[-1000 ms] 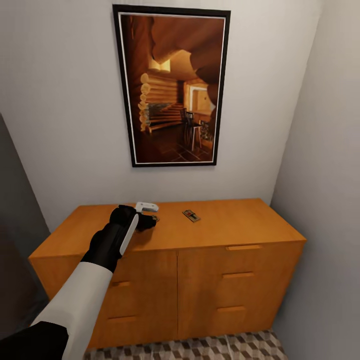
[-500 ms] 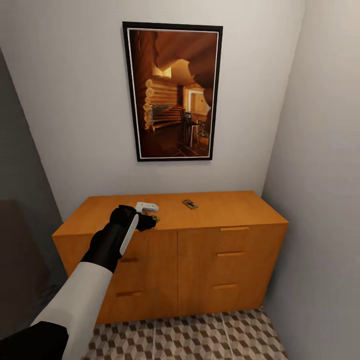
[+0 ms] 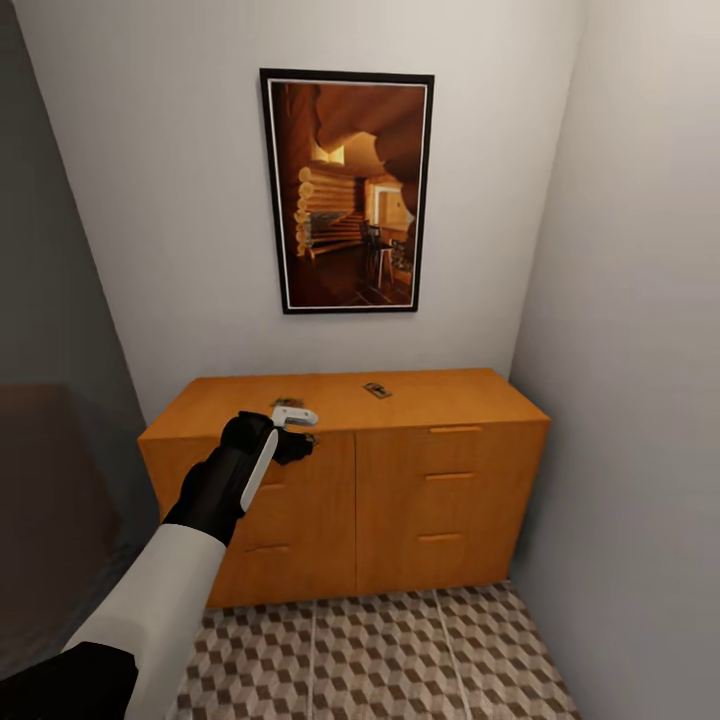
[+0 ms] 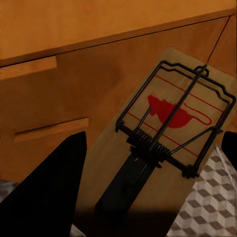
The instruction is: Take the four mousetraps from the cabinet in the bathroom and place them on the bathroom floor. Make sure all four end up on the same floor surface, and ensure that at least two of them are either under or directly next to the same bathroom sink.
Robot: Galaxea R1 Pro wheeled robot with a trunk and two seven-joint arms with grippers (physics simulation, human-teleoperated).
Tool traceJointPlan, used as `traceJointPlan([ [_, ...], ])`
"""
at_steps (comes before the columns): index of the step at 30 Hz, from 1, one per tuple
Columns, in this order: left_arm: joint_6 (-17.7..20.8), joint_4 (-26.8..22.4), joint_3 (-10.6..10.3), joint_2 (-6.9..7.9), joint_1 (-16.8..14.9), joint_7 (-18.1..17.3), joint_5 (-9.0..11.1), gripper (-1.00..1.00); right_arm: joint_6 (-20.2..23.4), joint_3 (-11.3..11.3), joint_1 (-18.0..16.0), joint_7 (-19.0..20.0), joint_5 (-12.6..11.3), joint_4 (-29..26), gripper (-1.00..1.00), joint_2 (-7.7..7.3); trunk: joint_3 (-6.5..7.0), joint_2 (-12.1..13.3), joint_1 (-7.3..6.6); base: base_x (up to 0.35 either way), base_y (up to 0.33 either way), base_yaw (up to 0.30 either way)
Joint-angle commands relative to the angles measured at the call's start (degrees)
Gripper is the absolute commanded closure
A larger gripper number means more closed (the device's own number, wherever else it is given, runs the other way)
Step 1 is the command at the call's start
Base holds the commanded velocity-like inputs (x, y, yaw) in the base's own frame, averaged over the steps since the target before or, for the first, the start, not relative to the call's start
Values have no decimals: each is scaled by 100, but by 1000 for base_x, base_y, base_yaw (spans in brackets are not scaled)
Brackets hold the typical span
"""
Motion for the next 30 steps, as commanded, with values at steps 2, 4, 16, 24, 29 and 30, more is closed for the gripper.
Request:
traceJointPlan([
  [2,23,-2,-7,1,-4,14,-7,100,-5,-10,4,2,22,-11,100,1,-5,-4,-3,-297,0,0],
  [4,21,33,-9,1,-4,14,-7,100,-5,-10,4,2,21,-12,100,1,-5,-4,-3,-135,0,0],
  [16,-17,583,-7,8,-2,-10,-7,100,-5,-17,4,2,24,-20,100,-2,-5,-4,-3,-18,0,0],
  [24,-557,1301,-14,-23,141,-24,-8,100,-5,-26,4,0,24,-20,100,-8,-5,-4,-3,0,0,0],
  [29,-1149,1976,-57,-85,182,-21,-8,100,-5,-27,4,-2,23,-27,100,-8,-5,-4,-3,0,0,0],
  [30,-1204,2104,-64,-95,184,-21,-11,100,-5,-27,4,-4,23,-28,100,-10,-5,-4,-3,0,0,0],
])
